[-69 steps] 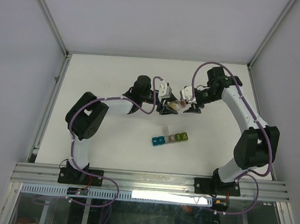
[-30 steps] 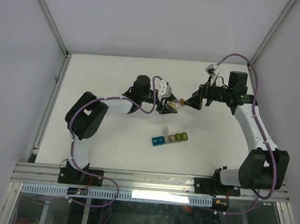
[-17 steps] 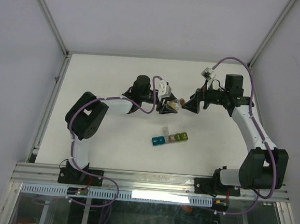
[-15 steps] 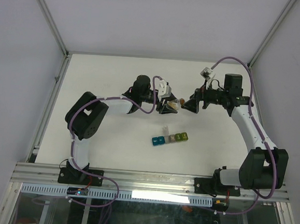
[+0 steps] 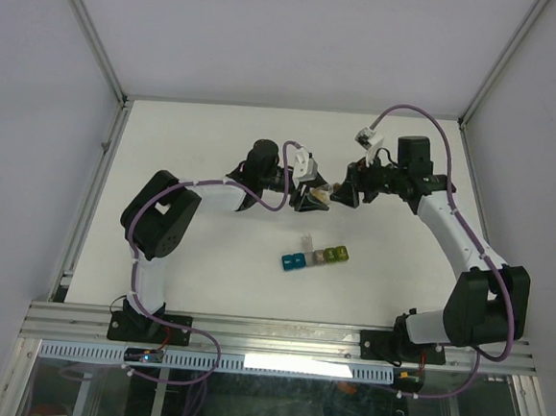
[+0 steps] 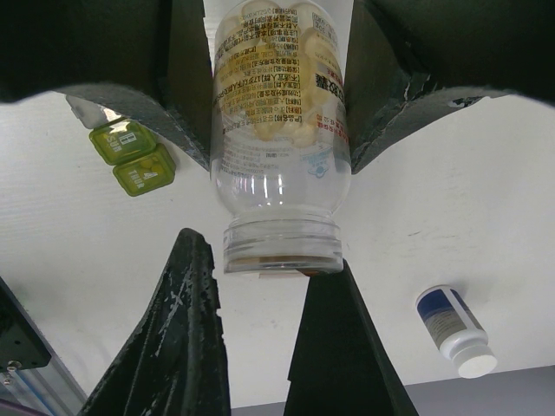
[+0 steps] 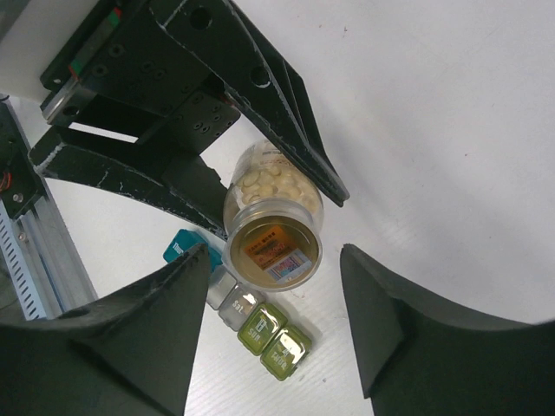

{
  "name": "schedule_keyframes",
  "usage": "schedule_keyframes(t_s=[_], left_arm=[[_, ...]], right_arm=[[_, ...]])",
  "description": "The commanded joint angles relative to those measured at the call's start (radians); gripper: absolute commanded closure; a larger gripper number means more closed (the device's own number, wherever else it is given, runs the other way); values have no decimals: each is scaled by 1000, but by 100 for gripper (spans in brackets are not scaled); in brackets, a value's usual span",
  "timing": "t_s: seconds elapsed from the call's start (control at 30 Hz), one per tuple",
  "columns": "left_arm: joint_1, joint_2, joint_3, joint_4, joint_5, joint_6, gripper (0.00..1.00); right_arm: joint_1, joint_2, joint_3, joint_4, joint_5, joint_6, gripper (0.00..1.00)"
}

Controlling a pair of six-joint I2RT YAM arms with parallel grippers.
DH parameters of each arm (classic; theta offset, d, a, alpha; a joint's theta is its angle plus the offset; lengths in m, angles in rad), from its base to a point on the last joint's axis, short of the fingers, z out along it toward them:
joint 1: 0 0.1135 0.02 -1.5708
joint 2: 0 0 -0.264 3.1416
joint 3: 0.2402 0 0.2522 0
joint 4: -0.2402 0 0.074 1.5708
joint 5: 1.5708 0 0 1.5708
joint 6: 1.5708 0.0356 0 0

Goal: Sort the pills into containers

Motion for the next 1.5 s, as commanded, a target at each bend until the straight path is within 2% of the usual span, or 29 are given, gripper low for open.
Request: schedule_keyframes(t_s=[0.0,0.2,0.33,0.4,0.5,0.6,0.63,0.73,1.07,1.17,1.23,1.37,1.43,1.47], left_arm=[[12,-27,15,53,6,1,100],[10,-27,13,52,7,1,100],[11,-28,12,53,8,3,100],[10,-30,11,53,9,4,100],[11,-32,8,53,14,4,100],[10,-39,0,60,16,7,100],[11,-42,-4,62,16,8,100],[13,-49,-13,71,18,8,100],[28,-58,-39,131,39,-23,100],[27,-59,-41,133,38,-25,100],[30,-60,-43,135,36,-25,100],[38,-67,-59,165,32,-39,100],[41,-69,-67,182,31,-47,100],[41,-70,-69,189,28,-50,100]], right_arm=[[14,-1,49,37,12,26,41],[16,-7,44,32,-64,-25,66],[16,-29,31,5,-131,-207,76],[16,-45,33,-27,-170,-383,78],[16,-33,67,-231,-244,-909,84],[17,59,175,-521,-229,-1410,84],[15,102,221,-600,-220,-1524,84],[5,185,334,-726,-234,-1628,84],[-55,171,379,-835,-310,-1742,82],[-56,165,373,-833,-314,-1729,81],[-83,161,370,-802,-320,-1621,82],[-178,108,258,-609,-395,-1327,84],[-196,60,163,-389,-367,-1028,85],[-196,33,102,-251,-295,-825,83]])
